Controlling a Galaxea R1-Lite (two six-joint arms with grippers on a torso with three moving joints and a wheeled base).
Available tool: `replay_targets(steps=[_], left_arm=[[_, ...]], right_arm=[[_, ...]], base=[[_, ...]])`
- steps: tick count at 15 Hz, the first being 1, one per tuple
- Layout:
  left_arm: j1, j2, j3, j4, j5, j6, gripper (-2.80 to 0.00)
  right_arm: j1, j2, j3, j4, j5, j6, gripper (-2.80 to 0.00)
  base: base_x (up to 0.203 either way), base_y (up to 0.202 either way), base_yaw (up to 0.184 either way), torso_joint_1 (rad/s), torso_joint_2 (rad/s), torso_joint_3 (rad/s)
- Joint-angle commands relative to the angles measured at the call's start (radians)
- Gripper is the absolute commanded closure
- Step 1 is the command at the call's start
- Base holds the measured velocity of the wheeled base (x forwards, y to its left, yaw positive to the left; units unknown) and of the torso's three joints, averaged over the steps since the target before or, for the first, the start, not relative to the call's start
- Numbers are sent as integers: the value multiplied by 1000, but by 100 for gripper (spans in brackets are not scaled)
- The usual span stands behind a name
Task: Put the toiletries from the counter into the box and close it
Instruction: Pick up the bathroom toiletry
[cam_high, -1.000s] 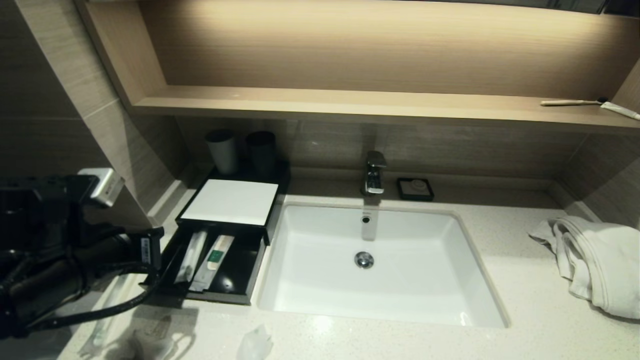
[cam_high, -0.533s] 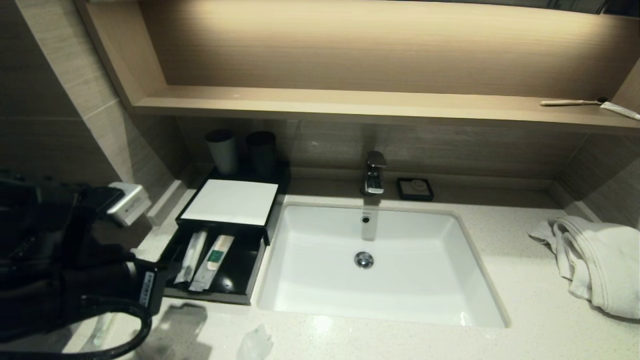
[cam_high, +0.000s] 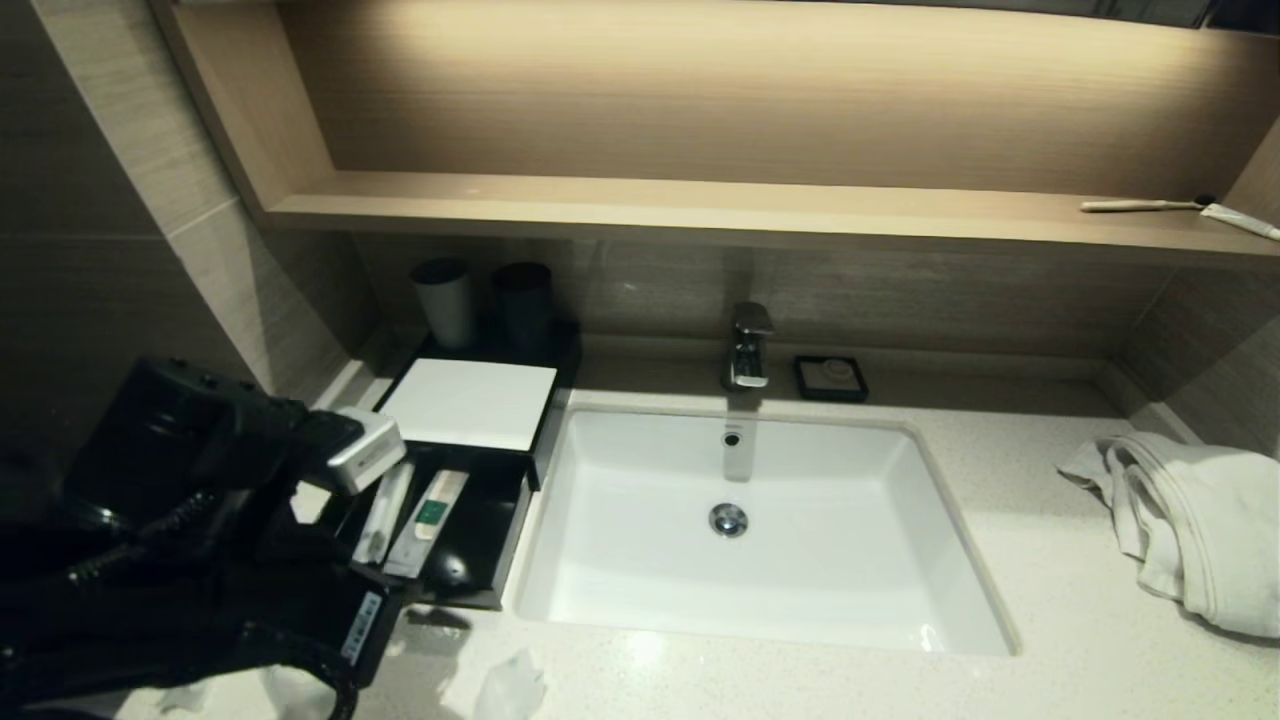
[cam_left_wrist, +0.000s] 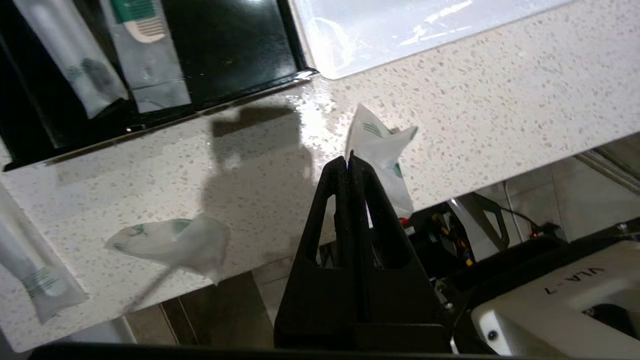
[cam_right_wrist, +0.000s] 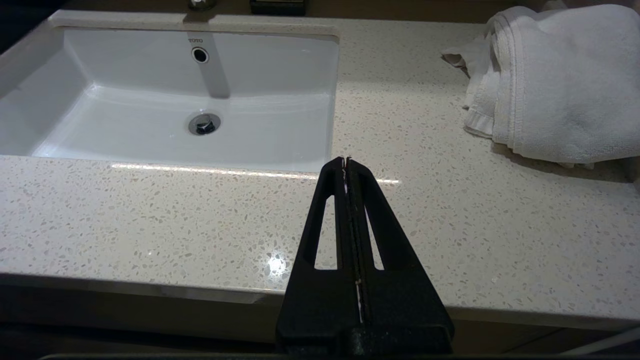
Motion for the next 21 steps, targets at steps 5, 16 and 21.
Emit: replay_targets(steps=[5, 16, 21], left_arm=[[-19, 69, -42, 153, -17, 1, 0], [-58, 280, -394, 595, -43, 24, 0], [-77, 382, -527, 742, -41, 64, 0]], right_arm=[[0, 0, 0, 0, 1, 0, 0], [0, 0, 0, 0, 0, 0, 0], [0, 0, 0, 0, 0, -1, 0]], base=[[0, 0, 0, 0, 0, 0], [0, 0, 0, 0, 0, 0], [0, 0, 0, 0, 0, 0]])
